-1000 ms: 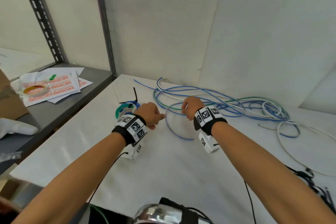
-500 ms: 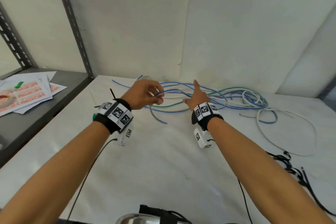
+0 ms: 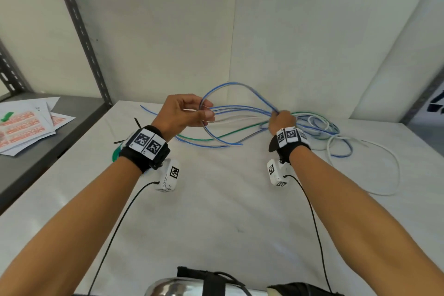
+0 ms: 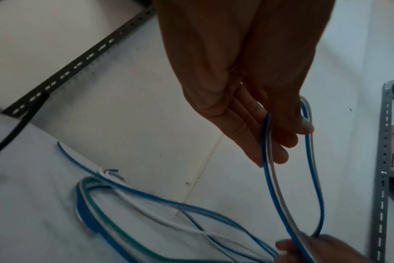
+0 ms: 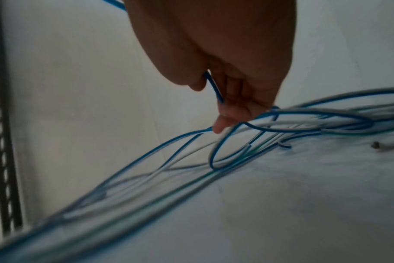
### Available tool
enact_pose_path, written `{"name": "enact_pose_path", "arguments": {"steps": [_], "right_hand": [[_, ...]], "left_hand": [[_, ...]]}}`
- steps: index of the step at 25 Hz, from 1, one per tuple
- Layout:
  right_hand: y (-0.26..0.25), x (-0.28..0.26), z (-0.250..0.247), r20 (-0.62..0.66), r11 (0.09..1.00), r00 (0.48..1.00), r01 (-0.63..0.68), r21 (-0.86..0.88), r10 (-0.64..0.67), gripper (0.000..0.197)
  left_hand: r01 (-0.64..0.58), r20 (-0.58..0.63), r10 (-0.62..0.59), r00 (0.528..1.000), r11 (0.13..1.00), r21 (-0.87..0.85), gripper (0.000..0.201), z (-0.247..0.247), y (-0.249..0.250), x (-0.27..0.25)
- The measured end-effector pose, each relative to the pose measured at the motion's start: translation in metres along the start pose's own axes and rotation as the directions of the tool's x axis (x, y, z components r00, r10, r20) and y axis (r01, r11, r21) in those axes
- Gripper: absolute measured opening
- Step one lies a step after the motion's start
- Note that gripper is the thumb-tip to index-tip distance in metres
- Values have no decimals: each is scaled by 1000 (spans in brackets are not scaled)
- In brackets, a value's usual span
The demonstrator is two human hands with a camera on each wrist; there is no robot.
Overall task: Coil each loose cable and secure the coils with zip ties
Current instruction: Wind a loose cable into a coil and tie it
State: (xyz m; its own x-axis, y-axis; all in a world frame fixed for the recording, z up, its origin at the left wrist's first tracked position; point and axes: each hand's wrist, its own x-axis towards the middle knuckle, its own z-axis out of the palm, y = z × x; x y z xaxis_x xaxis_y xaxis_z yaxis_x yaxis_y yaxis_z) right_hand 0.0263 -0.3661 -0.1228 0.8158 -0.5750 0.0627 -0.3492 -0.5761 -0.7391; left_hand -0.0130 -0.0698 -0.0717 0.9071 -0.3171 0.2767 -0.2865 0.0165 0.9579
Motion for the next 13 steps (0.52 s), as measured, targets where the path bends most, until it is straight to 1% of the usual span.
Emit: {"name": "enact_pose_path", "arguments": {"steps": [1, 2, 3, 4, 5, 7, 9, 10, 11, 12, 13], "right_hand": [[-2, 8, -7, -28, 991, 999, 25, 134, -22, 38], [-3, 15, -14, -19, 951, 999, 34, 307, -30, 32], [-4, 23, -24, 11, 882, 1000, 14, 472, -22, 26], [-2, 31, -32, 14, 820, 1000, 5, 573, -16, 22], [0, 37, -42, 0, 787, 1000, 18, 616, -22, 18], [-6, 35, -57, -51, 795, 994, 108, 596, -97, 10], [-11, 31, -71, -97, 800, 969, 241, 550, -226, 4], [-13, 31, -79, -88, 783, 962, 263, 564, -260, 4], [-15, 36, -85, -72, 768, 961, 258, 586, -267, 5], [-16, 39, -91, -72, 770, 961, 257, 583, -267, 7], [-18, 44, -98, -98, 801, 958, 280, 529, -270, 9]], "left_hand": [[17, -3, -17, 1000, 1000, -20, 22, 5, -4, 2], [27, -6, -28, 1000, 999, -36, 23, 10, -8, 4], [33, -9, -33, 999, 999, -43, 23, 16, -10, 7], [37, -10, -38, 999, 998, -50, 22, 23, -12, 10], [40, -10, -41, 999, 997, -58, 21, 32, -14, 14], [48, -26, -51, 998, 996, -76, 19, 51, -15, 25], [74, -67, -84, 994, 988, -133, 19, 71, -15, 36], [86, -84, -101, 991, 982, -170, 18, 81, -15, 41], [89, -93, -108, 990, 977, -194, 16, 89, -15, 46], [85, -96, -106, 990, 976, -200, 14, 95, -15, 48], [81, -92, -100, 991, 978, -195, 12, 101, -16, 51]]}}
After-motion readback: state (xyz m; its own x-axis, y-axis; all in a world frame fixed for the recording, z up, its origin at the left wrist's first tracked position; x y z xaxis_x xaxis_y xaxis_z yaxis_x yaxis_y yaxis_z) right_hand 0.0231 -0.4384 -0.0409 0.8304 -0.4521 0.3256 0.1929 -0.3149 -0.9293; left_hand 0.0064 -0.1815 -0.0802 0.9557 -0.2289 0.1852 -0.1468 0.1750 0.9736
